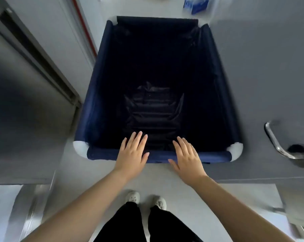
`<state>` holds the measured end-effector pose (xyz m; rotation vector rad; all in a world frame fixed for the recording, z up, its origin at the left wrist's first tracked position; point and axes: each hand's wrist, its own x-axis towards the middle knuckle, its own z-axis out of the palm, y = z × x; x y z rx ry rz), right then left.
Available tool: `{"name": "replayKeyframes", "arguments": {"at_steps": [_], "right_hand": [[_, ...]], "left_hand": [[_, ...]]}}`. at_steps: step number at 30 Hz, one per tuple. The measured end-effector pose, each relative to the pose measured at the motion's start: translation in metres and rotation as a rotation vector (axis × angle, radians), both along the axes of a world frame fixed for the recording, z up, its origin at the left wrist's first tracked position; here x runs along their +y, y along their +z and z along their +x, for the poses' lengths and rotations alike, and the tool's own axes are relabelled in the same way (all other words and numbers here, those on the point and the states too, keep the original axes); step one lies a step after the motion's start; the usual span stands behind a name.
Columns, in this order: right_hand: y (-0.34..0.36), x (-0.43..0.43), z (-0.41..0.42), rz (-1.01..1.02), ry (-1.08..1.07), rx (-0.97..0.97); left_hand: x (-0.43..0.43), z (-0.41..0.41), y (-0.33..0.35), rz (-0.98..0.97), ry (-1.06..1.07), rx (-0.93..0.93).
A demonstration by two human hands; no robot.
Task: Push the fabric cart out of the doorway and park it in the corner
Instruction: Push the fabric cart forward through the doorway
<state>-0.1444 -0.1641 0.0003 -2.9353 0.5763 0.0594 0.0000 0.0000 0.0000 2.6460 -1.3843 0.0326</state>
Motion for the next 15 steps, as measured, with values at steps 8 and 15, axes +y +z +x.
{"name": "replayKeyframes", "arguments": {"at_steps": [8,15], "right_hand": [[-0.033,-0.004,-0.009,-0.093,0.029,-0.021],[-0.039,-0.009,-0.006,-0.085,0.046,-0.063]], "left_hand": [[0.01,-0.012,-0.031,0.051,0.027,-0.019],[0.008,-0.009,-0.039,0.066,0.015,-0.086]]}}
